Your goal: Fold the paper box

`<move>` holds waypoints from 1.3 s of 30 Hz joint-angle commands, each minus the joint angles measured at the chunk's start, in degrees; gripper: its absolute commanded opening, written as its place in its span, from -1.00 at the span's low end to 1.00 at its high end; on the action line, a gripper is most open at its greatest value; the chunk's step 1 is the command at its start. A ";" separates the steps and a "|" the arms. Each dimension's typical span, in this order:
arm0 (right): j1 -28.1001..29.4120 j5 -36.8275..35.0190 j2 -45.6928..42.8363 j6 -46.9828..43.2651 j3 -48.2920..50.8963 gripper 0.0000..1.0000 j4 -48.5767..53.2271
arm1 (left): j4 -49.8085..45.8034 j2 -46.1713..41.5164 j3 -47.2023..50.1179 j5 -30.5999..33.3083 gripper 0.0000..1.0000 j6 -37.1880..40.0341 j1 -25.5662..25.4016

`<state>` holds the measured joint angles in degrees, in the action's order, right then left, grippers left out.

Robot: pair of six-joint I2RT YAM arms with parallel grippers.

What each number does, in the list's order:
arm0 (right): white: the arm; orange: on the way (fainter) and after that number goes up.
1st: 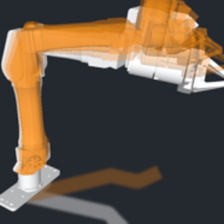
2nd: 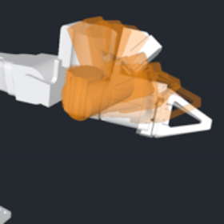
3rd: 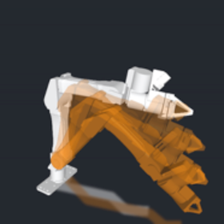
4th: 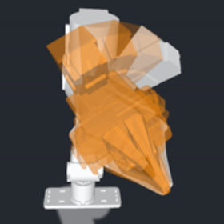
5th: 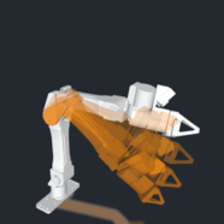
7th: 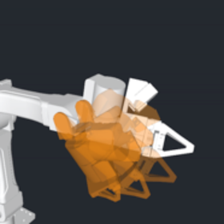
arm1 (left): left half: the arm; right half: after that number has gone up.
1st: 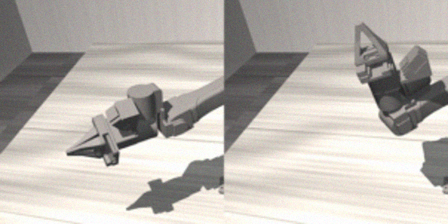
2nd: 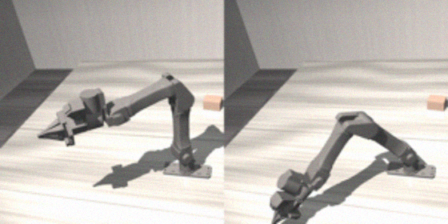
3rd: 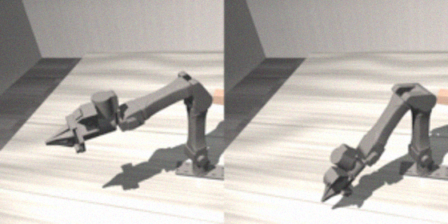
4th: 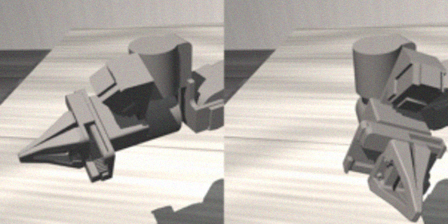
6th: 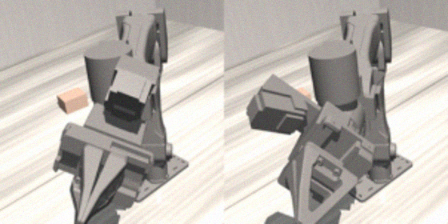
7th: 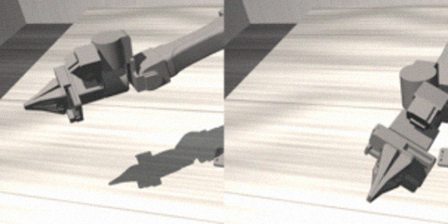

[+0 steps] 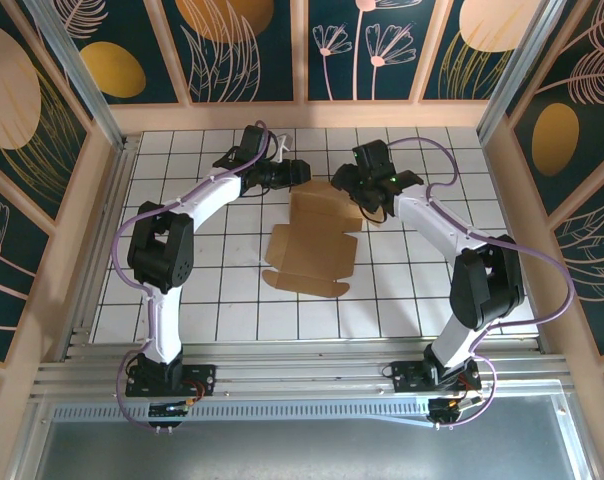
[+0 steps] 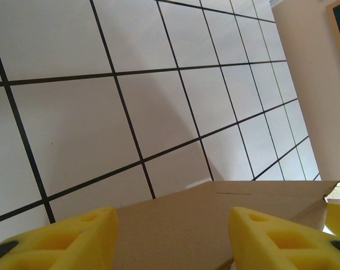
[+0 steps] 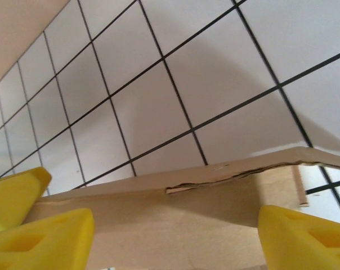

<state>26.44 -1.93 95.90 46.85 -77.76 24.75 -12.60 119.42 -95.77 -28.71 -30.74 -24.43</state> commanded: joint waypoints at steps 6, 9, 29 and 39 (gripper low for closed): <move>-0.89 8.87 0.96 1.22 1.78 0.60 -7.20 | 2.17 -1.70 1.05 -3.07 0.07 -1.73 -0.10; -1.12 9.20 0.71 0.99 2.13 0.60 -7.98 | 3.17 -1.92 1.83 -3.79 0.06 -2.22 -0.10; -5.57 10.69 -7.26 -9.29 7.03 0.66 -3.14 | 12.48 -20.27 14.41 13.24 0.20 18.86 -0.76; -6.17 15.38 -11.66 -6.08 12.03 0.65 -6.89 | 44.14 -35.88 46.97 10.55 0.28 72.62 -12.18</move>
<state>20.67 10.81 85.80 39.35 -66.83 20.10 20.78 81.25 -52.05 -19.03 24.62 -37.04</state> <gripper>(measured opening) 0.824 0.644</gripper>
